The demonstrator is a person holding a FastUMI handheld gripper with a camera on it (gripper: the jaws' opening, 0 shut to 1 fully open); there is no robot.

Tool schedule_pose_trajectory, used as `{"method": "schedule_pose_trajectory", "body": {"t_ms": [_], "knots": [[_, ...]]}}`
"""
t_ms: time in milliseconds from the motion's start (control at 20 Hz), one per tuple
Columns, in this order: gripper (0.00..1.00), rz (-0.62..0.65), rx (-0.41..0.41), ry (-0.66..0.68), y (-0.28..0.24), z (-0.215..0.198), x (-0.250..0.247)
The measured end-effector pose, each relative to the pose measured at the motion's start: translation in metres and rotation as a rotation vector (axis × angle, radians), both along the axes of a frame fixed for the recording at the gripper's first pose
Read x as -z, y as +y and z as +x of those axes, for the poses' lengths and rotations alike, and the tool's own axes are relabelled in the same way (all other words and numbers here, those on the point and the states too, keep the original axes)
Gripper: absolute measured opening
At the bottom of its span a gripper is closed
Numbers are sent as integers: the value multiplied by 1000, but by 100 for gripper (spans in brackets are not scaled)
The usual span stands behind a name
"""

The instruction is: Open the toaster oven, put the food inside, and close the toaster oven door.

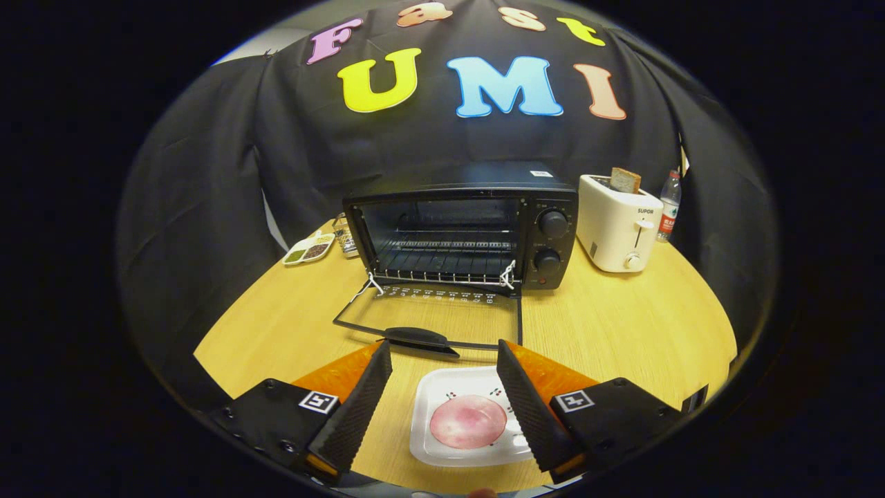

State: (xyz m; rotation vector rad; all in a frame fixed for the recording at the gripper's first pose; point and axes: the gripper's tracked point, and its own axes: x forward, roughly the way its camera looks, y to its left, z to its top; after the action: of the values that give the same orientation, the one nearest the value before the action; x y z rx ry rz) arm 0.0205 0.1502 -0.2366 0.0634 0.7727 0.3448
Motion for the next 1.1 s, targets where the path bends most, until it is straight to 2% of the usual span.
{"method": "schedule_pose_trajectory", "body": {"t_ms": [300, 600, 700, 750, 1100], "knots": [[98, 27, -95, 191, -40, -4, 14], [99, -95, -173, 368, -77, -10, 51], [98, -89, -177, 431, -80, -13, 60], [94, -83, -169, 455, -80, -14, 65], [82, -157, -156, 599, -95, -21, 97]]}}
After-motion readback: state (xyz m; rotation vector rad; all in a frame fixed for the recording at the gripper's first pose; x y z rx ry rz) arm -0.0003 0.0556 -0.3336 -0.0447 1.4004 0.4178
